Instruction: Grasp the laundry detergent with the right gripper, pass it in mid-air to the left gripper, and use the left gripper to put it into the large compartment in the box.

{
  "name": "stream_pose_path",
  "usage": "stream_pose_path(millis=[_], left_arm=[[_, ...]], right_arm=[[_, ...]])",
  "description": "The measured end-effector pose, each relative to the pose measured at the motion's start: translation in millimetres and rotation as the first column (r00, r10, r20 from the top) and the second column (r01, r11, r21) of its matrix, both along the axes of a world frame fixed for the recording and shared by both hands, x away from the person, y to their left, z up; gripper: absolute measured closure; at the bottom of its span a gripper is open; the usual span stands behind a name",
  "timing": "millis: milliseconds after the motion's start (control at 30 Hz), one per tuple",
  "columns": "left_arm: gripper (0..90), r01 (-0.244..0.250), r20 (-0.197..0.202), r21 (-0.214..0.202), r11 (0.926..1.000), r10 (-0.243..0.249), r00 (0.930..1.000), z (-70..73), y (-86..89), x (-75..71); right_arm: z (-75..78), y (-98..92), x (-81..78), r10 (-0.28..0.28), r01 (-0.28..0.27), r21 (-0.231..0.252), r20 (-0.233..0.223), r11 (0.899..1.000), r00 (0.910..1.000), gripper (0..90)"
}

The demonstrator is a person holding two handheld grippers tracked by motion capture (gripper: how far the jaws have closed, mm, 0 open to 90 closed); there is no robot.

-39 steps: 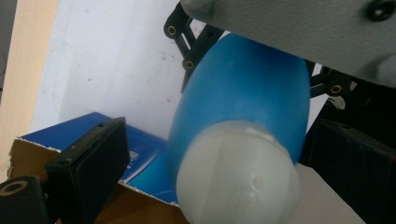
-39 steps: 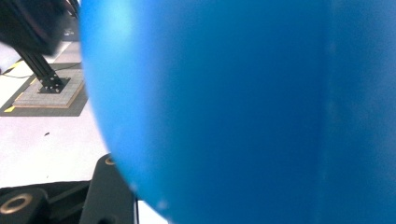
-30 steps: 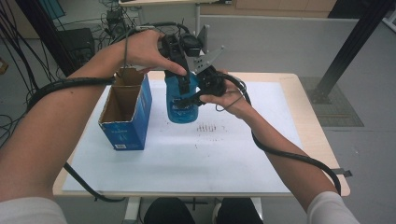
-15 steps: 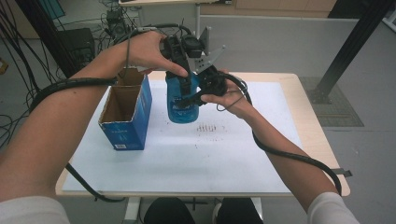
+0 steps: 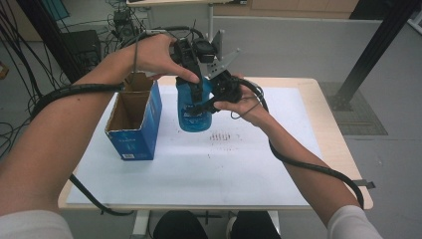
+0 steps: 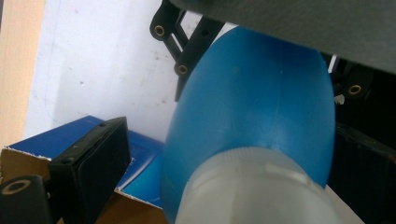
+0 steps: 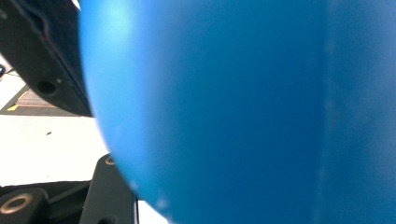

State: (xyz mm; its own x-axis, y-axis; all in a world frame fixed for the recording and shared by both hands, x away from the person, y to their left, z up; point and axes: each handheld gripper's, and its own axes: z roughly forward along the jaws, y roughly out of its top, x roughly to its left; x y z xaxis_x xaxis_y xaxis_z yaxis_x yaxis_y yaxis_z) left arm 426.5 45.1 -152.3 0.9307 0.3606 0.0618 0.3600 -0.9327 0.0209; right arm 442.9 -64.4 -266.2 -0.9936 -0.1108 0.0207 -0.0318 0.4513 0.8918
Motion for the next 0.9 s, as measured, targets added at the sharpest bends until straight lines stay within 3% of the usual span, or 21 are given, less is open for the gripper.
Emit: stream_pose_path(millis=[900], left_arm=[[6.9, 0.000, -0.003, 0.000, 1.0000, 0.000, 1.0000, 0.9, 2.2, -0.6]], right_arm=[[2.1, 2.8, -1.7, 0.006, -0.006, 0.003, -0.008, 1.000, 1.0000, 43.9]])
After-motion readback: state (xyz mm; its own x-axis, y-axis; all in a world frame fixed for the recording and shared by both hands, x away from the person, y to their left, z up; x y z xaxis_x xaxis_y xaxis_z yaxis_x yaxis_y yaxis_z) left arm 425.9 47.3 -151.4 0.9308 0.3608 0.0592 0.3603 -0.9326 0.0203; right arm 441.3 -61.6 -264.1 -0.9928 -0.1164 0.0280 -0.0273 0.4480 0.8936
